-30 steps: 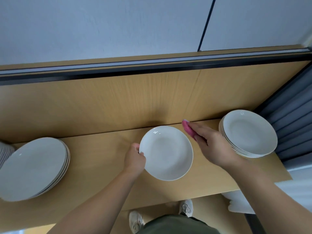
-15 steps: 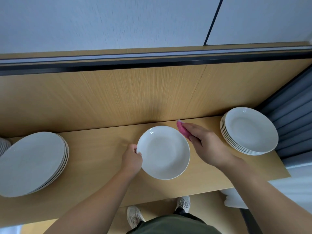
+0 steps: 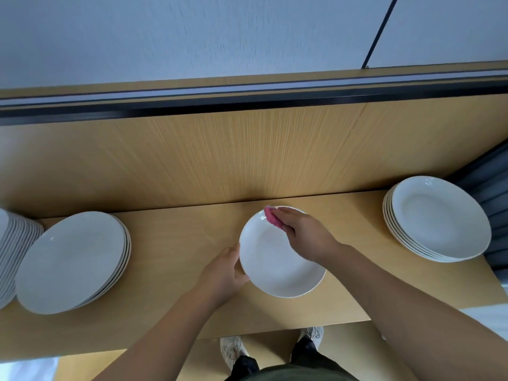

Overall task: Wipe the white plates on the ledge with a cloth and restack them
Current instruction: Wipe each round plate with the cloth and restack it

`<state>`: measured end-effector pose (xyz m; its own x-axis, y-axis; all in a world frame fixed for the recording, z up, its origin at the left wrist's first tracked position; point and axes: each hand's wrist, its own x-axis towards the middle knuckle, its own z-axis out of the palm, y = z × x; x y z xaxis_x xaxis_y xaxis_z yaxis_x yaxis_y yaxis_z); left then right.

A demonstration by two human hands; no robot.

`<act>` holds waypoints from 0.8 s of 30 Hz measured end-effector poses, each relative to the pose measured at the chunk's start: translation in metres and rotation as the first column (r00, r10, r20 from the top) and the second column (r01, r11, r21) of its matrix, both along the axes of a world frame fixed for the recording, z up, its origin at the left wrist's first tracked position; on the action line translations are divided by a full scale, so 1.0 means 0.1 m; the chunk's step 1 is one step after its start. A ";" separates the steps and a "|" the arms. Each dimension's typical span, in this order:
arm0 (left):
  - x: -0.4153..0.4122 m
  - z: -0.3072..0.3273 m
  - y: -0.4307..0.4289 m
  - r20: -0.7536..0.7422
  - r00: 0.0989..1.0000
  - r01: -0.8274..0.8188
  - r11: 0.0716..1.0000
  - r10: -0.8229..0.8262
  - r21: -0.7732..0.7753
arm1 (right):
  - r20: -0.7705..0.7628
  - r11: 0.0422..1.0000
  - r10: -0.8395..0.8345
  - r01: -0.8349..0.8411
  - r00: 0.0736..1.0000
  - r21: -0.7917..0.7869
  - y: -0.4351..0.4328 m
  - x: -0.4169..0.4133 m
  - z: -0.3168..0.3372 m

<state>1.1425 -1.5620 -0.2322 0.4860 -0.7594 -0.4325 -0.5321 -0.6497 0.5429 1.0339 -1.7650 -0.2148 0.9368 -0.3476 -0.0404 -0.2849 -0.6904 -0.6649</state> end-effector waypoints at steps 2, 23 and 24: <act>0.00 -0.01 0.01 -0.014 1.000 -0.003 1.000 0.003 -0.010 | -0.002 0.999 0.006 -0.006 1.000 -0.037 0.06 0.08 -0.12; 0.14 -0.17 -0.01 0.010 1.000 -0.002 1.000 0.002 0.030 | -0.240 0.958 0.132 -0.186 0.962 -0.219 0.49 0.16 -0.76; 0.15 -0.18 0.00 0.015 1.000 -0.003 1.000 0.002 0.030 | -0.241 0.955 0.165 -0.216 0.956 -0.204 0.50 0.14 -0.75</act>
